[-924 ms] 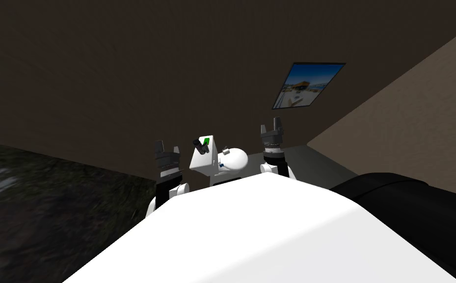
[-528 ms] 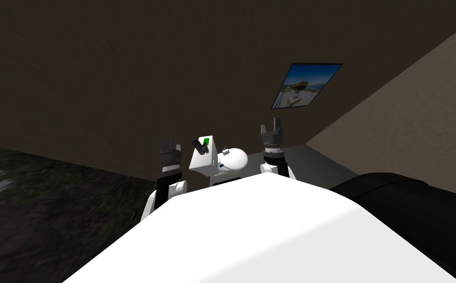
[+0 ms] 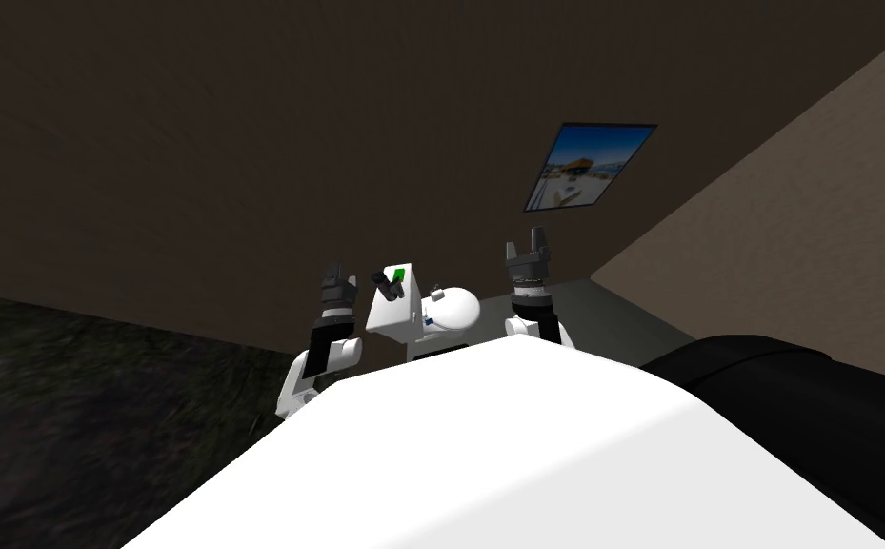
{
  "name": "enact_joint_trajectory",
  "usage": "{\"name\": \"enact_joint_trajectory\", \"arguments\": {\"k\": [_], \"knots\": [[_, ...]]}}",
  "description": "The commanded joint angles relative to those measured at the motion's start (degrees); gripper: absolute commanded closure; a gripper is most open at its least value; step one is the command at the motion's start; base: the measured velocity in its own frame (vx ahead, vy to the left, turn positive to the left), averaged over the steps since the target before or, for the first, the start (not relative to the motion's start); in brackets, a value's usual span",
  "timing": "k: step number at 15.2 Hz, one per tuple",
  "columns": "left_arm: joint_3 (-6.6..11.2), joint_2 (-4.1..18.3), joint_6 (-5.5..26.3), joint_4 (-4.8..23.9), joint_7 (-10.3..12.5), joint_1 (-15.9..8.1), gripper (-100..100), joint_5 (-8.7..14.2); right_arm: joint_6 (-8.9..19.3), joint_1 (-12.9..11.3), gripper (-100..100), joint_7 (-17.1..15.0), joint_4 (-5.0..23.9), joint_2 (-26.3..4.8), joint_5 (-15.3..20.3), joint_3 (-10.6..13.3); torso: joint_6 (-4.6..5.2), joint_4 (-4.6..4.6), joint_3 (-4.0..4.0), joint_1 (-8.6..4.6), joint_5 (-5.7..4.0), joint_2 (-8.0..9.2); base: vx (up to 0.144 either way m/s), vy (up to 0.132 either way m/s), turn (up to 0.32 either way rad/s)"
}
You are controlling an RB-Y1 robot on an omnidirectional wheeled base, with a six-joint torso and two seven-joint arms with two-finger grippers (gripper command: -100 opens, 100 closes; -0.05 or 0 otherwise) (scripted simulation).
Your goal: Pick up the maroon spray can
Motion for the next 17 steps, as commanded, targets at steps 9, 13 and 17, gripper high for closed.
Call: {"name": "enact_joint_trajectory", "arguments": {"k": [9,13,17], "knots": [[0.93,3.49,10.65,6.12,2.06,-9.92,-100,1.47,0.00,0.00,0,0.00,0.00,0.00,0.00,0.00,-0.02,0.00,0.01,-0.02,-0.01,0.02,0.000,0.001,-0.024],[1.16,4.20,14.74,8.05,2.63,-13.20,-100,1.89,0.00,0.00,0,0.00,0.00,0.00,0.00,0.00,0.00,0.00,0.01,-0.03,-0.01,0.02,-0.002,0.000,-0.033],[1.39,4.84,18.50,10.07,3.22,-16.22,-100,2.33,0.00,0.00,0,0.00,0.00,0.00,0.00,0.00,-0.01,0.01,0.01,-0.04,-0.01,0.02,-0.003,-0.001,-0.026]]}}
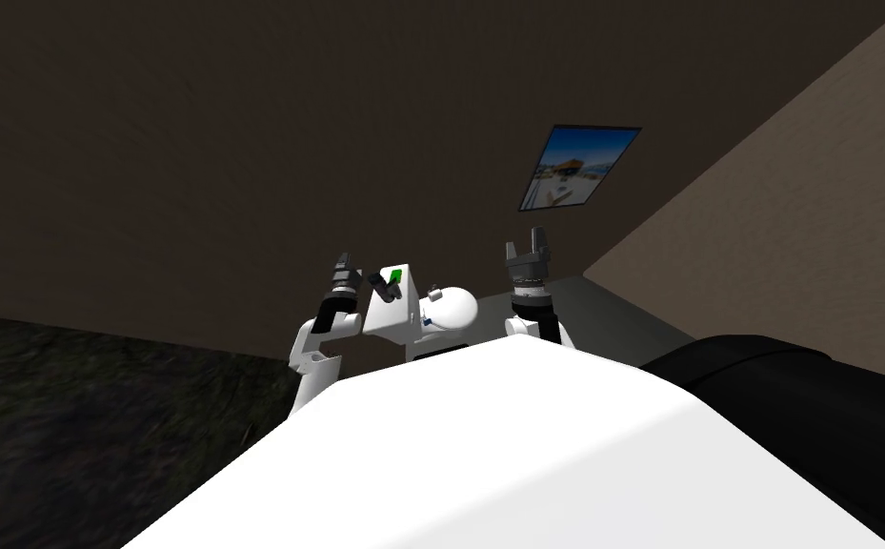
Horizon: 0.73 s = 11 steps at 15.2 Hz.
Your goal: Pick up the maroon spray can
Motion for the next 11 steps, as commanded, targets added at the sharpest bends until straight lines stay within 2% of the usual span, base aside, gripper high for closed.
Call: {"name": "enact_joint_trajectory", "arguments": {"k": [1,3,4,6,7,9,10,11], "knots": [[0.23,0.61,2.86,1.98,0.69,-2.86,-100,0.50,0.00,0.00,0,0.00,0.00,0.00,0.00,0.00,0.00,0.00,0.00,0.00,0.00,0.00,-0.004,-0.002,-0.040],[0.23,0.61,4.99,1.98,0.69,-3.46,-100,0.50,0.00,0.00,0,0.00,0.00,0.00,0.00,0.00,0.01,0.00,0.00,-0.01,0.00,0.00,-0.005,-0.001,-0.031],[0.45,1.11,6.34,4.16,1.31,-5.91,-100,0.96,0.00,0.00,0,0.00,0.00,0.00,0.00,0.00,0.00,0.00,0.00,-0.01,0.00,0.01,-0.005,-0.003,-0.035],[0.45,1.11,8.67,4.16,1.31,-6.60,-100,0.96,0.00,0.00,0,0.00,0.00,0.00,0.00,0.00,0.01,0.00,0.00,-0.02,-0.01,0.01,-0.005,-0.003,-0.035],[0.68,1.55,10.05,6.41,1.94,-8.89,-100,1.44,0.00,0.00,0,0.00,0.00,0.00,0.00,0.00,0.00,0.00,0.01,-0.01,0.00,0.01,-0.006,-0.004,-0.035],[0.68,1.55,12.47,6.41,1.94,-9.79,-100,1.44,0.00,0.00,0,0.00,0.00,0.00,0.00,0.00,0.01,0.00,0.01,-0.02,-0.01,0.01,-0.006,-0.003,-0.030],[0.90,1.93,13.80,8.70,2.58,-11.95,-100,1.93,0.00,0.00,0,0.00,0.00,0.00,0.00,0.00,0.00,0.00,0.01,-0.02,0.00,0.02,-0.007,-0.003,-0.047],[0.90,1.93,15.02,8.72,2.58,-12.99,-100,1.93,0.00,0.00,0,0.00,0.00,0.00,0.00,0.00,0.01,0.00,0.01,-0.01,-0.01,0.01,-0.009,-0.003,-0.047]]}}
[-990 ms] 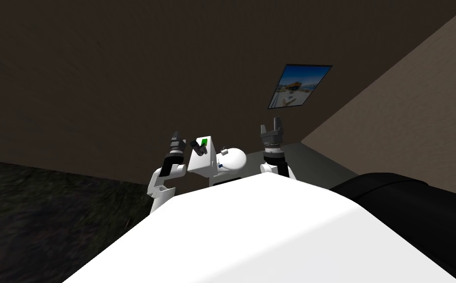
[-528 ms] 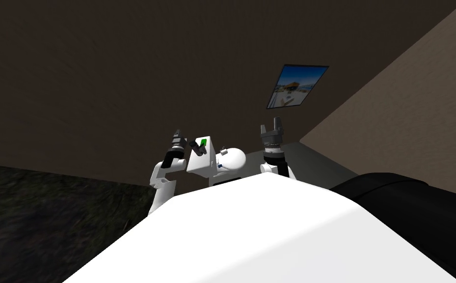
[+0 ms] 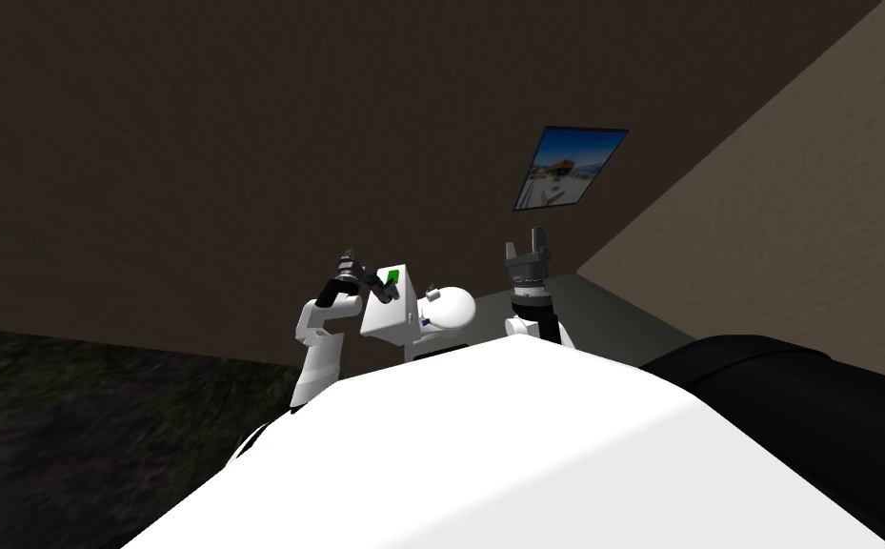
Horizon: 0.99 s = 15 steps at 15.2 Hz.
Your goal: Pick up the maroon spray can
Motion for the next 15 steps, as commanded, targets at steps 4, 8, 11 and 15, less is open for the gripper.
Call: {"name": "enact_joint_trajectory", "arguments": {"k": [4,8,11,15], "knots": [[0.26,0.36,5.93,3.06,0.86,-4.53,-100,0.60,0.00,0.00,0,0.00,0.00,0.00,0.00,0.00,-0.01,0.00,0.00,0.00,0.00,0.01,-0.005,-0.003,-0.026],[0.48,0.64,9.99,5.45,1.51,-7.72,-100,1.10,0.00,0.00,0,0.00,0.00,0.00,0.00,0.00,0.00,0.00,0.01,0.00,0.00,0.01,-0.006,-0.003,-0.027],[0.68,0.88,13.73,7.87,2.15,-10.90,-100,1.60,0.00,0.00,0,0.00,0.00,0.00,0.00,0.00,0.00,0.00,0.01,-0.01,0.00,0.02,-0.010,-0.004,-0.031],[0.89,1.08,18.26,10.32,2.79,-14.04,-100,2.10,0.00,0.00,0,0.00,0.00,0.00,0.00,0.00,0.00,0.00,0.01,0.00,0.00,0.02,-0.007,-0.003,-0.026]]}}
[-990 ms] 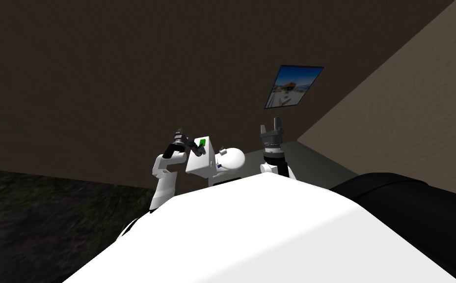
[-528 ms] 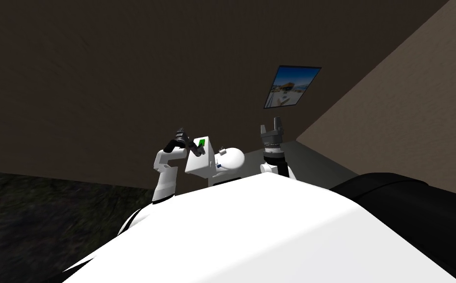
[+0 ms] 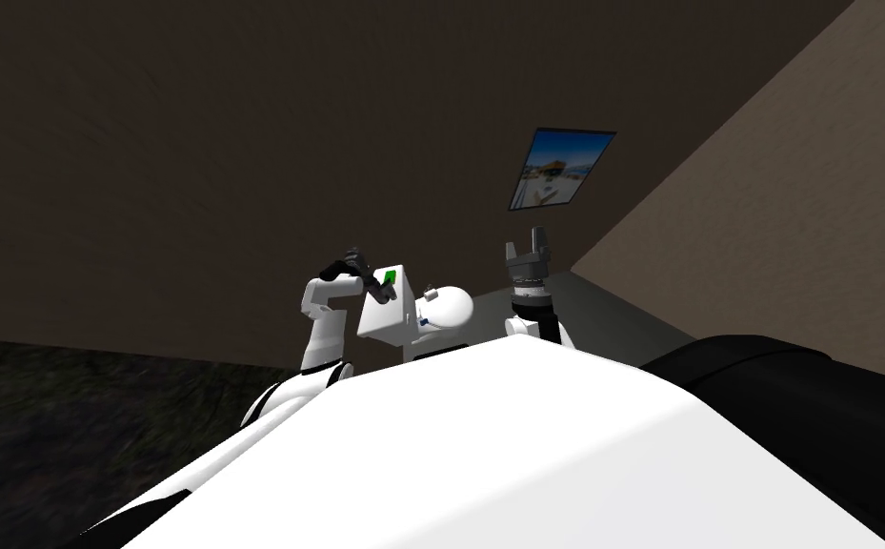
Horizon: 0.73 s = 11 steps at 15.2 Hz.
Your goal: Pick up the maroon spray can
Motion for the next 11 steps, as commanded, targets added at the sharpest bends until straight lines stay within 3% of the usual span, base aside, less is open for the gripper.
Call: {"name": "enact_joint_trajectory", "arguments": {"k": [1,2,5,6,9,10,11], "knots": [[0.07,0.17,2.66,0.95,0.23,-1.13,-100,0.30,0.00,0.00,0,0.00,0.00,0.00,0.00,0.00,0.00,0.00,0.00,0.00,0.00,0.00,-0.007,-0.002,-0.021],[0.28,0.33,3.97,3.41,0.87,-3.48,-100,0.80,0.00,0.00,0,0.00,0.00,0.00,0.00,0.00,-0.02,-0.01,0.00,0.01,0.01,0.00,-0.011,-0.004,-0.038],[0.28,0.33,6.88,3.41,0.87,-4.22,-100,0.80,0.00,0.00,0,0.00,0.00,0.00,0.00,0.00,-0.01,0.00,0.01,0.01,0.00,0.01,-0.007,-0.002,-0.019],[0.47,0.47,8.44,5.86,1.49,-6.85,-100,1.29,0.00,0.00,0,0.00,0.00,0.00,0.00,0.00,-0.03,0.00,0.00,0.02,0.01,0.01,-0.008,-0.003,-0.033],[0.47,0.47,11.12,5.86,1.49,-7.26,-100,1.29,0.00,0.00,0,0.00,0.00,0.00,0.00,0.00,-0.02,0.00,0.00,0.01,0.01,0.01,-0.006,-0.001,-0.021],[0.66,0.57,13.03,8.31,2.10,-9.91,-100,1.78,0.00,0.00,0,0.00,0.00,0.00,0.00,0.00,-0.02,0.00,0.00,0.02,0.01,0.01,-0.009,-0.003,-0.033],[0.66,0.57,14.02,8.31,2.10,-10.22,-100,1.78,0.00,0.00,0,0.00,0.00,0.00,0.00,0.00,0.00,0.00,0.00,0.01,0.00,0.00,-0.011,-0.001,-0.047]]}}
